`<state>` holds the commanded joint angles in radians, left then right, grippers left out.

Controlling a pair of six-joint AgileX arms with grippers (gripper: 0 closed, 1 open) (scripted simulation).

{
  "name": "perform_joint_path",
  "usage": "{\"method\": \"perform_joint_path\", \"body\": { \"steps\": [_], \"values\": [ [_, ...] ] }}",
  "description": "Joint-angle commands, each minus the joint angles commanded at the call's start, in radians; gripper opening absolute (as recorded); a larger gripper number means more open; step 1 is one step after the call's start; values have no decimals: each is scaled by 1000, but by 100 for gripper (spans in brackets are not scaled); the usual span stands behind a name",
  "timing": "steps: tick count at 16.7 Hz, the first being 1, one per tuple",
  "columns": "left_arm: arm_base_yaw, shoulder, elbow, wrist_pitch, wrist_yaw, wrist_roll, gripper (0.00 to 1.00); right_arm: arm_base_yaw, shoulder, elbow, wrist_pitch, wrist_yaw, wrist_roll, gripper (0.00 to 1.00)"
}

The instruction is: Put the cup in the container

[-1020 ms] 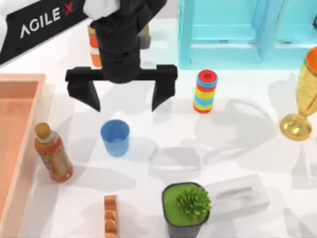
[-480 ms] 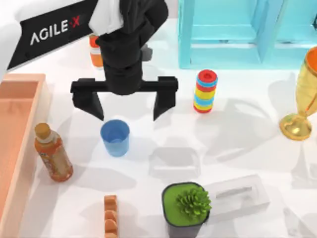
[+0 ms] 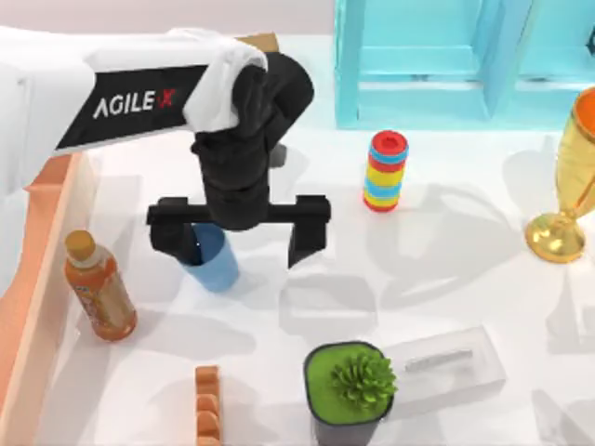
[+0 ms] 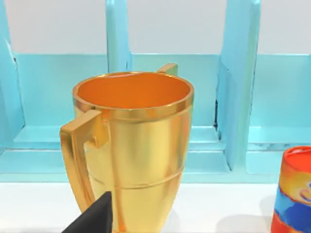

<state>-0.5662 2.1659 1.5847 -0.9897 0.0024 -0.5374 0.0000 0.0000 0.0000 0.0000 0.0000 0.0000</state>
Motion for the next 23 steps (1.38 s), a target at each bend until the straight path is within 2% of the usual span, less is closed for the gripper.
{"method": "perform_joint_path", "body": {
  "steps": [3,16,23],
  "values": [
    [0,0,0,0,0,0,100,0,0,0,0,0,0,100],
    [0,0,0,0,0,0,2,0,0,0,0,0,0,100],
    [0,0,0,0,0,0,0,0,0,0,0,0,0,100]
  ]
}}
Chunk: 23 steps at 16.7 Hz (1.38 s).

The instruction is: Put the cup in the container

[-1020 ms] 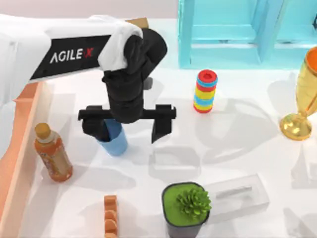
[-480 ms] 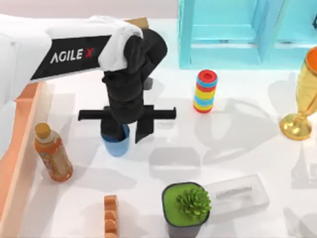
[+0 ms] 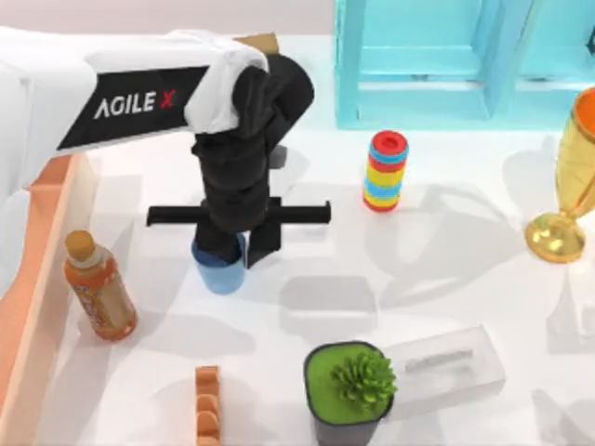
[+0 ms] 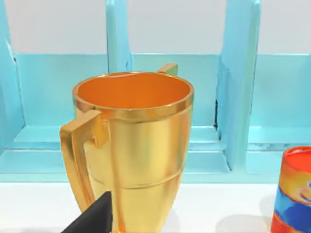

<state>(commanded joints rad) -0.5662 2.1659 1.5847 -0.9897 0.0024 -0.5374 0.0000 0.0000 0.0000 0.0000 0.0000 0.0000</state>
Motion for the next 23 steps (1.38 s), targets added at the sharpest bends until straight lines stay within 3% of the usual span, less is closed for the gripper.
{"method": "perform_joint_path", "body": {
  "steps": [5,10,18,23],
  "values": [
    [37,-23,30,-19,9,37,0,0,0,0,0,0,0,100],
    [263,-163,112,-157,28,270,0,0,0,0,0,0,0,100],
    [669,-369,9,-400,-9,666,0,0,0,0,0,0,0,100],
    [744,-406,3,-409,-8,738,0,0,0,0,0,0,0,100]
  ]
}}
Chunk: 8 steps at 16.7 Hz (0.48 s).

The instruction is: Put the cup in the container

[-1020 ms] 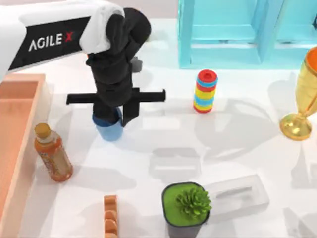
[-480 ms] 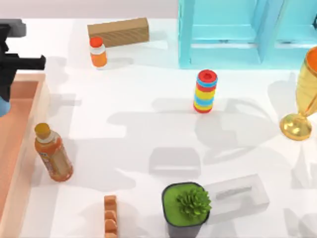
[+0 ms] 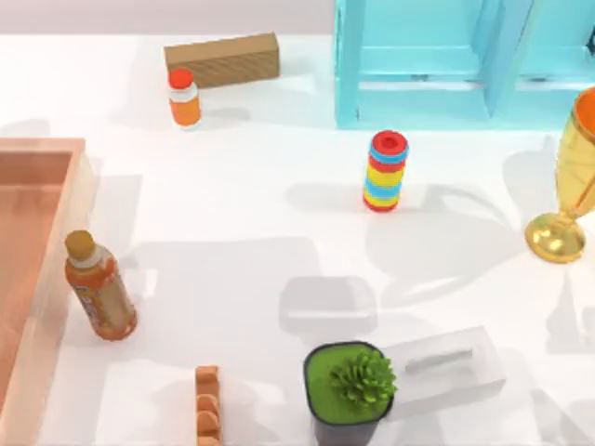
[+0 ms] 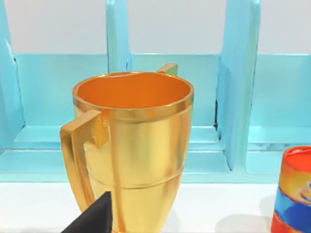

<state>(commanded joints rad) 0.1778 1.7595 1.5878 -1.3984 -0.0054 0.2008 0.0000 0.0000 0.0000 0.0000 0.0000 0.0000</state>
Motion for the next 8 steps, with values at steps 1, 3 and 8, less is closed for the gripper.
{"method": "perform_joint_path", "body": {
  "steps": [1,3,8],
  "values": [
    [0,0,0,0,0,0,0,0,0,0,0,0,0,100],
    [-3,5,-2,5,-3,1,0,0,0,0,0,0,0,100],
    [16,12,-138,154,-1,18,0,0,0,0,0,0,0,100]
  ]
}}
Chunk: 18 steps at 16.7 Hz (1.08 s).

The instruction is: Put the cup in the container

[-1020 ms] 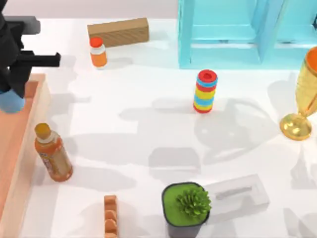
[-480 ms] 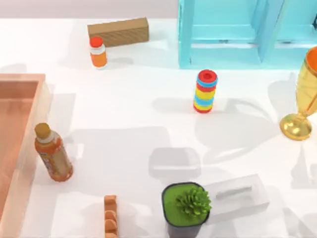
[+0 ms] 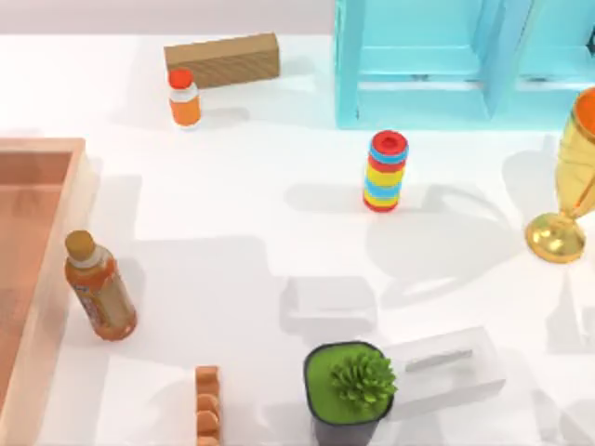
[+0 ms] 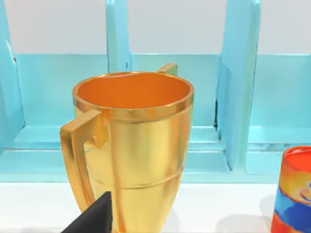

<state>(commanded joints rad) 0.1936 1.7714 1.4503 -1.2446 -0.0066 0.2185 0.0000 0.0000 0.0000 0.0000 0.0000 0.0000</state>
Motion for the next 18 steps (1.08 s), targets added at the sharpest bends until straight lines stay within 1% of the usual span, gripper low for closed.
{"method": "perform_joint_path", "body": {
  "steps": [3,7,18],
  "values": [
    [12,8,-83,88,1,11,0,0,0,0,0,0,0,100],
    [14,9,-92,97,1,12,0,0,0,0,0,0,0,100],
    [14,9,-92,97,1,12,83,0,0,0,0,0,0,100]
  ]
}}
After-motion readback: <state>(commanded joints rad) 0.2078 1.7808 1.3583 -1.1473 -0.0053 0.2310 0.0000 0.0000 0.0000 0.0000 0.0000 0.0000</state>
